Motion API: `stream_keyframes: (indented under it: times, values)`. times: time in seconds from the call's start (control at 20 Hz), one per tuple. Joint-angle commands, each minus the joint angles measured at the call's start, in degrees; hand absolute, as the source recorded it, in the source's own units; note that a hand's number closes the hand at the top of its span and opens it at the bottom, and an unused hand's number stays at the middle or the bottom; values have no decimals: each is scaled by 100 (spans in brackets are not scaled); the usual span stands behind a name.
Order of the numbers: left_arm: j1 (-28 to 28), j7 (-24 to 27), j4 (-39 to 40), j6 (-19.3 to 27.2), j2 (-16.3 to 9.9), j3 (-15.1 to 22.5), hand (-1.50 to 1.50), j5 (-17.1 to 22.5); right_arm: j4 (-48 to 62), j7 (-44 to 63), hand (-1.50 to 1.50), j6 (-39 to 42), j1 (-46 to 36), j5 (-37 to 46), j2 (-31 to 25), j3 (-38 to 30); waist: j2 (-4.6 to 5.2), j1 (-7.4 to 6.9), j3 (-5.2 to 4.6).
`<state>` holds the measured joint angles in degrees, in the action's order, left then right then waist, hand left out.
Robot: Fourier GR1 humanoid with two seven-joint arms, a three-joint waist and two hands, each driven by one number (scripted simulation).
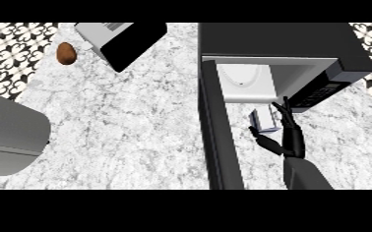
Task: Pick up the milk, place it into the microwave and close the microwave
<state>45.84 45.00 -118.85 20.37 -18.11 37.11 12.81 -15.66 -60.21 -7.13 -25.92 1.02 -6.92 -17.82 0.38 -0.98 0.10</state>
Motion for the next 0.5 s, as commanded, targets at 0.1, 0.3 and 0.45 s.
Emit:
stream_keyframes:
  times: [0.1,0.3,0.45]
  values:
    - [-66,436,442,-252,-28,-143,-150,255,230,-171,150,-676,-511,77,-11,-93,16,-120,4]
    - [-14,218,149,-233,-162,-156,-150,360,144,-300,150,-815,-483,-14,-202,-254,14,-84,5]
    - [160,341,173,-201,-147,72,-150,276,-64,-631,150,-575,-418,-81,118,-246,-6,-73,3]
